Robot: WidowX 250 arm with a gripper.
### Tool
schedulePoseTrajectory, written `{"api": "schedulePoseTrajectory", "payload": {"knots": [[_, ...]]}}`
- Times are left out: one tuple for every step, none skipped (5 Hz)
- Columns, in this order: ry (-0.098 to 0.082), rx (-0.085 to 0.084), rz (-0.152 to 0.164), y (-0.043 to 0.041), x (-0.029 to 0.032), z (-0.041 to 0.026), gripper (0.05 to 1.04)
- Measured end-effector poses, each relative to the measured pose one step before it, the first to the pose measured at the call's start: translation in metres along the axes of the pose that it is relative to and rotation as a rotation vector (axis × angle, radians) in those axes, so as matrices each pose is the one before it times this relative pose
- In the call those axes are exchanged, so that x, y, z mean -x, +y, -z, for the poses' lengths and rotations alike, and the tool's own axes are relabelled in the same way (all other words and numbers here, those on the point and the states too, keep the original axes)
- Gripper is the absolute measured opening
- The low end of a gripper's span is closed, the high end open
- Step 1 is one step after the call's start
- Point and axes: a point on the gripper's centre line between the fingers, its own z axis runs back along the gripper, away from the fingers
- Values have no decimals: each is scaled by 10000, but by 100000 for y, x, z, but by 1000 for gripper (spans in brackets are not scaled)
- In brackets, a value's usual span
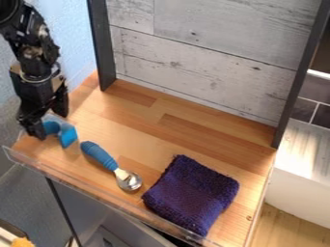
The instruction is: Move the blue thing at the center of the table near the purple spoon and the towel
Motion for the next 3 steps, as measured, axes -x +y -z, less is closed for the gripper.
{"api": "schedulePoseTrajectory", "payload": {"knots": [[139, 325, 69, -558, 400, 780, 1000], [33, 91, 174, -223, 276, 374, 1000], [146, -345, -158, 244, 259, 975, 948]]}}
